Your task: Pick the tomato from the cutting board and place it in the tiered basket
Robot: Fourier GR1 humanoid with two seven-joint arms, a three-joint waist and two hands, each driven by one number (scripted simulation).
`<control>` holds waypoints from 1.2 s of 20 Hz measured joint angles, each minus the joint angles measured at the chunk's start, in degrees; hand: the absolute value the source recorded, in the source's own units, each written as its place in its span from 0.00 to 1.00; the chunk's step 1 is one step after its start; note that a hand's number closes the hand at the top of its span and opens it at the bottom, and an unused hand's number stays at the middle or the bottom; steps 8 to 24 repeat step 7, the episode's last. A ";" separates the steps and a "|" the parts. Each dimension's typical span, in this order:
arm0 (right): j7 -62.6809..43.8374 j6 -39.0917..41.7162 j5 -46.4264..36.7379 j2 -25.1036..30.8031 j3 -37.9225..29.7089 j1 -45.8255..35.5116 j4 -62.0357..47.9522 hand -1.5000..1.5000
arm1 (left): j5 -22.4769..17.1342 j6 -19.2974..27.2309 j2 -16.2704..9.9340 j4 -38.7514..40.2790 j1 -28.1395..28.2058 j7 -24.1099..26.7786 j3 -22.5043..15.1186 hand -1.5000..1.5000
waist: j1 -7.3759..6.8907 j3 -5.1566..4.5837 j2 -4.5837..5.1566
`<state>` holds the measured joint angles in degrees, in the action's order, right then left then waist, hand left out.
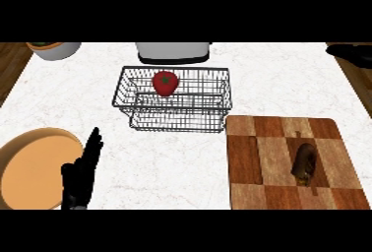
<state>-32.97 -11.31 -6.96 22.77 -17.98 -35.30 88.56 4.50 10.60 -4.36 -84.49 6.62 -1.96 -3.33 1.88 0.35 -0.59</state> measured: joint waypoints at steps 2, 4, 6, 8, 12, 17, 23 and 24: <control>0.90 3.98 4.08 3.29 -4.11 3.92 1.66 0.00 | 0.80 0.75 0.42 -0.59 0.11 -1.04 -0.60 0.50 | -0.07 -0.05 0.06; 2.79 8.52 8.64 6.39 -8.58 7.56 1.57 0.00 | 0.71 0.75 0.48 -0.67 -0.09 -1.71 -0.55 0.50 | -0.20 -0.08 0.14; 5.14 13.38 13.14 9.34 -13.01 10.57 0.07 0.00 | 0.73 0.59 0.51 0.07 -0.40 -0.99 -0.49 0.50 | -0.32 -0.07 0.19; 6.09 15.96 15.33 10.60 -15.00 12.35 -0.28 0.00 | 0.37 0.14 0.18 -0.09 -0.07 -0.34 -0.22 0.50 | -0.38 -0.05 0.17; 6.09 15.96 15.33 10.60 -15.00 12.35 -0.28 0.00 | 0.37 0.14 0.18 -0.09 -0.07 -0.34 -0.22 0.50 | -0.38 -0.05 0.17; 6.09 15.96 15.33 10.60 -15.00 12.35 -0.28 0.00 | 0.37 0.14 0.18 -0.09 -0.07 -0.34 -0.22 0.50 | -0.38 -0.05 0.17; 6.09 15.96 15.33 10.60 -15.00 12.35 -0.28 0.00 | 0.37 0.14 0.18 -0.09 -0.07 -0.34 -0.22 0.50 | -0.38 -0.05 0.17; 6.09 15.96 15.33 10.60 -15.00 12.35 -0.28 0.00 | 0.37 0.14 0.18 -0.09 -0.07 -0.34 -0.22 0.50 | -0.38 -0.05 0.17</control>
